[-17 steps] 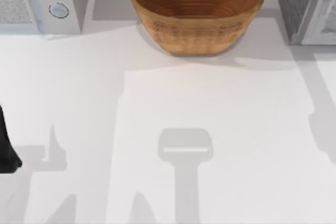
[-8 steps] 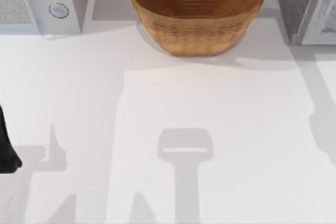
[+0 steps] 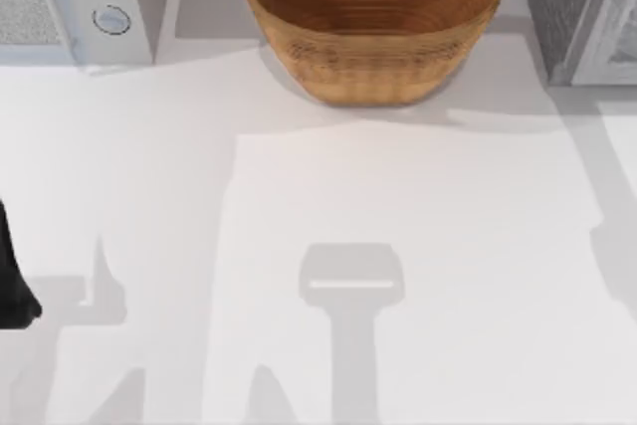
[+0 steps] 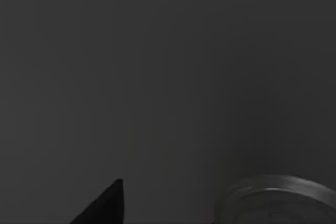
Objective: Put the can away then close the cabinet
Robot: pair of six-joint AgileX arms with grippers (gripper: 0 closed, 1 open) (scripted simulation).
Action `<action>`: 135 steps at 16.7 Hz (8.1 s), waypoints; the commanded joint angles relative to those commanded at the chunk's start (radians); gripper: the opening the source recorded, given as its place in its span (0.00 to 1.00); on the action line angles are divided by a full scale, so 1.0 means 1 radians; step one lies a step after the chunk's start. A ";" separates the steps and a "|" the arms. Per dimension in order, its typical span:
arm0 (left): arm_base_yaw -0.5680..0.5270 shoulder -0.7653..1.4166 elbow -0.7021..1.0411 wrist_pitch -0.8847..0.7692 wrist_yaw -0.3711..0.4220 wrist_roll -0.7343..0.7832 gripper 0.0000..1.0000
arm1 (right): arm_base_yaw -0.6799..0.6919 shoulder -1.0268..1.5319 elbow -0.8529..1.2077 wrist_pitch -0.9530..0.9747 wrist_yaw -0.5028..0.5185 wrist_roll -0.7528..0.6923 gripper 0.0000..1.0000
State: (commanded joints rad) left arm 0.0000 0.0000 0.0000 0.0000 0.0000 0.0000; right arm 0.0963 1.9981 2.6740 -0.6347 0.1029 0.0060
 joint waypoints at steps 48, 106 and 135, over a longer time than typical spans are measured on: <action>0.000 0.000 0.000 0.000 0.000 0.000 1.00 | -0.723 -1.063 -2.446 1.372 -0.728 0.006 1.00; 0.000 0.000 0.000 0.000 0.000 0.000 1.00 | -0.762 -0.650 -0.901 0.230 -0.761 0.021 1.00; 0.000 0.000 0.000 0.000 0.000 0.000 1.00 | 0.345 -0.707 -0.955 0.193 0.348 0.015 1.00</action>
State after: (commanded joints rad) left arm 0.0000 0.0000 0.0000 0.0000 0.0000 0.0000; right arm 0.4417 1.2915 1.7191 -0.4416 0.4505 0.0208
